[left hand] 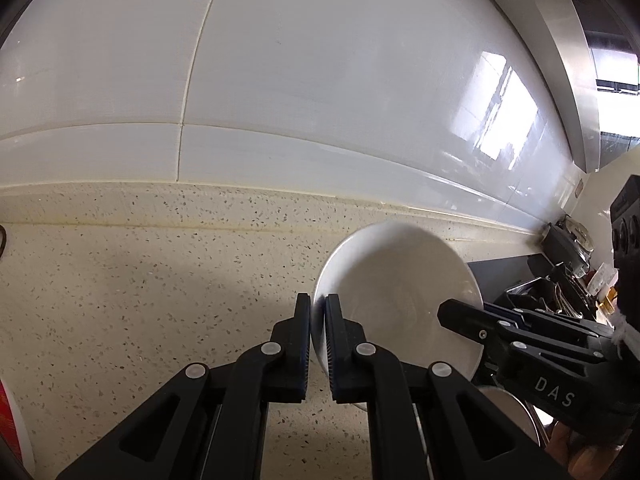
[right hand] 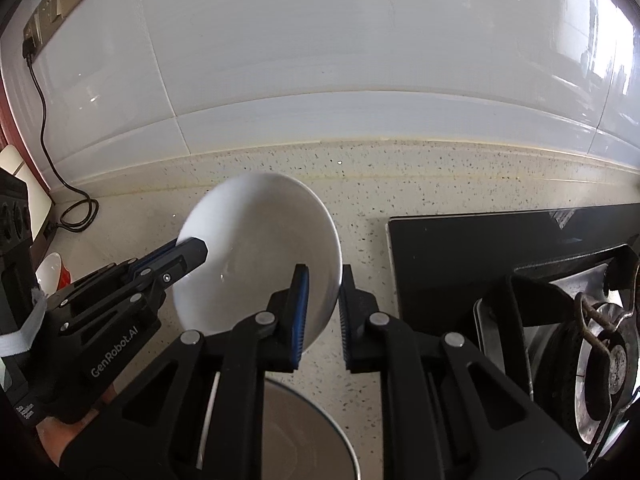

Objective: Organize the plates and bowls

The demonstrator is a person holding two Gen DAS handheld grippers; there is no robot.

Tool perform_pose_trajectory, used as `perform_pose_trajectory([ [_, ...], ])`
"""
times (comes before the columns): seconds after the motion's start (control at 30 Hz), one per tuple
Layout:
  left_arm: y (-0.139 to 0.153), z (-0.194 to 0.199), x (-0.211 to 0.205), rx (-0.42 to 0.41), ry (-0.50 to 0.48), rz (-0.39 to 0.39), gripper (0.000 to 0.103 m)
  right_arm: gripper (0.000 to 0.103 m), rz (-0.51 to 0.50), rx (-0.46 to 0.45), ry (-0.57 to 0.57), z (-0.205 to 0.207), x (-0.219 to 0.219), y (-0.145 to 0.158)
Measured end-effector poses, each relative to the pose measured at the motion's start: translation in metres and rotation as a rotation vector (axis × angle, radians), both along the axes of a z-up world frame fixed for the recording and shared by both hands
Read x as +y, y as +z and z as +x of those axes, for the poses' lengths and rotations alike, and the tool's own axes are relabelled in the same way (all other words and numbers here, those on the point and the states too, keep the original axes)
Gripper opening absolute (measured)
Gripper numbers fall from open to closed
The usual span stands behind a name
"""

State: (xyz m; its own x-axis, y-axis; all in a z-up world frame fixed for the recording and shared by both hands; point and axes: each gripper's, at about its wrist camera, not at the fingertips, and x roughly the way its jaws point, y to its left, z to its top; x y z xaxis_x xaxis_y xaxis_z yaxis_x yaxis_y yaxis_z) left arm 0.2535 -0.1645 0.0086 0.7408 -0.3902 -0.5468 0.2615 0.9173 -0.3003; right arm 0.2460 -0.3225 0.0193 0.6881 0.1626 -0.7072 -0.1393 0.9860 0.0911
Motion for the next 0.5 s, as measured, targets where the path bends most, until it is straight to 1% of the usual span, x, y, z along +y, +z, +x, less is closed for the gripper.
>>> perform_pose_trajectory([
  [0.2, 0.0036, -0.0035, 0.0034, -0.014, 0.009, 0.002, 0.007, 0.017, 0.0, 0.006, 0.007, 0.0017, 0.0006, -0.0025],
  [0.5, 0.0096, -0.0092, -0.0036, -0.038, 0.011, 0.02, 0.007, 0.017, -0.005, 0.0, 0.006, 0.0006, 0.0017, -0.0014],
])
